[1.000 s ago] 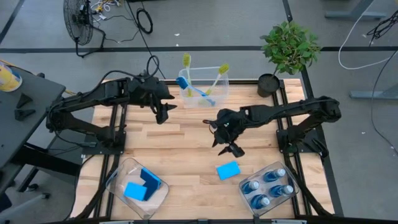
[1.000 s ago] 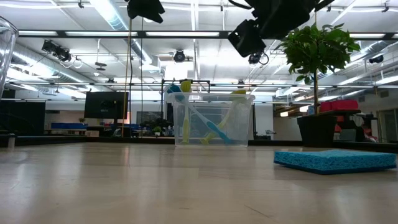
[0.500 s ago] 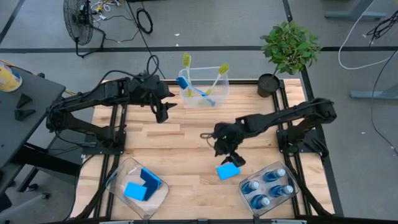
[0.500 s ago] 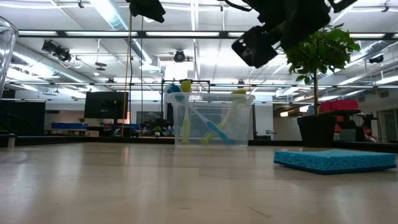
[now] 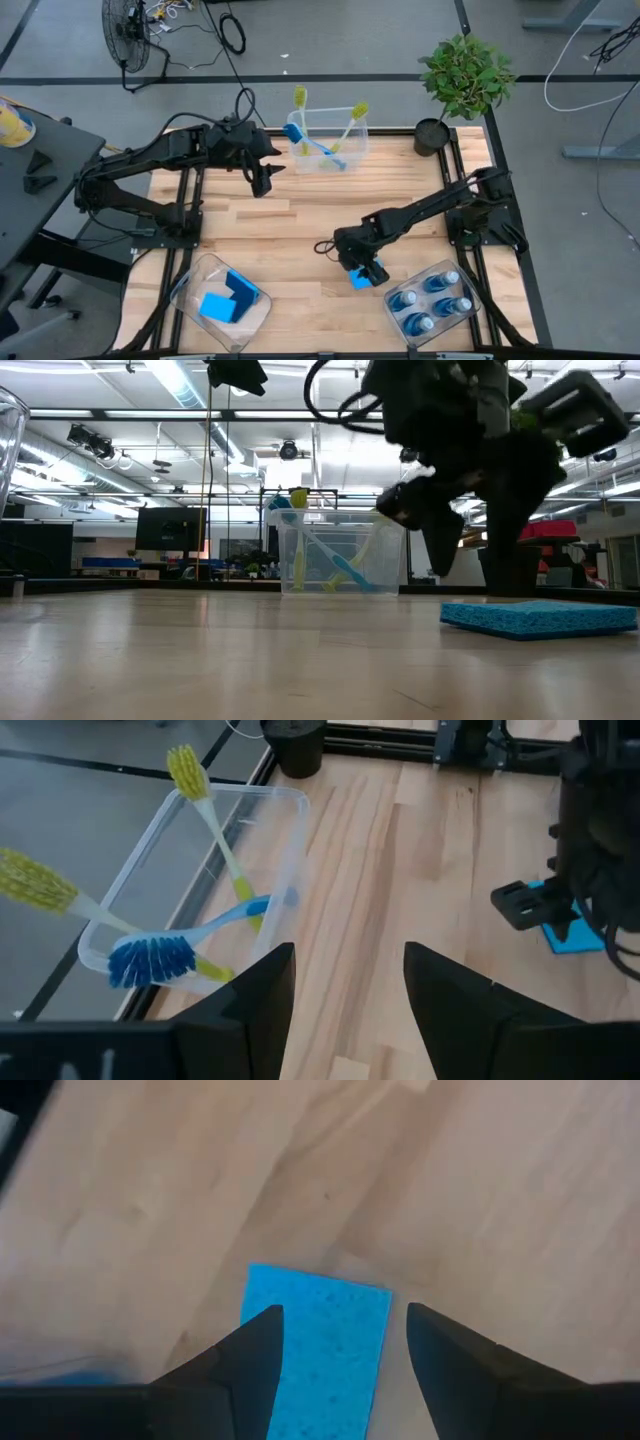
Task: Pick & Place Kitchen Sink Supplies
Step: Put the blue sponge into the bottom left transparent bin
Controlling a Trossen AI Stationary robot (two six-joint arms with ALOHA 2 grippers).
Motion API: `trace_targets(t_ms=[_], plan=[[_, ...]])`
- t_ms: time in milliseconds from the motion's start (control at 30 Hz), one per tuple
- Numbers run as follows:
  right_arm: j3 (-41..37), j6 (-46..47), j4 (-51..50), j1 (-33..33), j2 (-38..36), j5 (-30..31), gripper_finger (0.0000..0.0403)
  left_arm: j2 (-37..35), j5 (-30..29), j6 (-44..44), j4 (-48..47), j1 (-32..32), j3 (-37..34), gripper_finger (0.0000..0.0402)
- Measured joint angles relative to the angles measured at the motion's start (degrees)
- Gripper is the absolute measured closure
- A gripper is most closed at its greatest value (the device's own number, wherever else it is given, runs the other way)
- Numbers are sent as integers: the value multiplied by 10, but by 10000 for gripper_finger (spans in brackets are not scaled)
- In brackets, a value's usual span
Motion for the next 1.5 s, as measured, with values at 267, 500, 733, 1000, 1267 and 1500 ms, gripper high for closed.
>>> trace_targets(t_ms=[267,500,733,1000,1267,1500], plan=[[0,23,10,12,35,46,191,0,-15,-4,1,0,0,209],[0,38,23,23,52,57,191,0,-15,-8,2,0,0,209],[1,29,29,33,58,61,212,0,-15,-8,4,0,0,209],[0,27,35,33,59,56,319,0,-15,-8,4,0,0,209],[-1,41,44,34,57,49,395,0,-15,-4,4,0,0,209],[-2,55,36,20,17,77,401,0,-29,-4,4,0,0,209]])
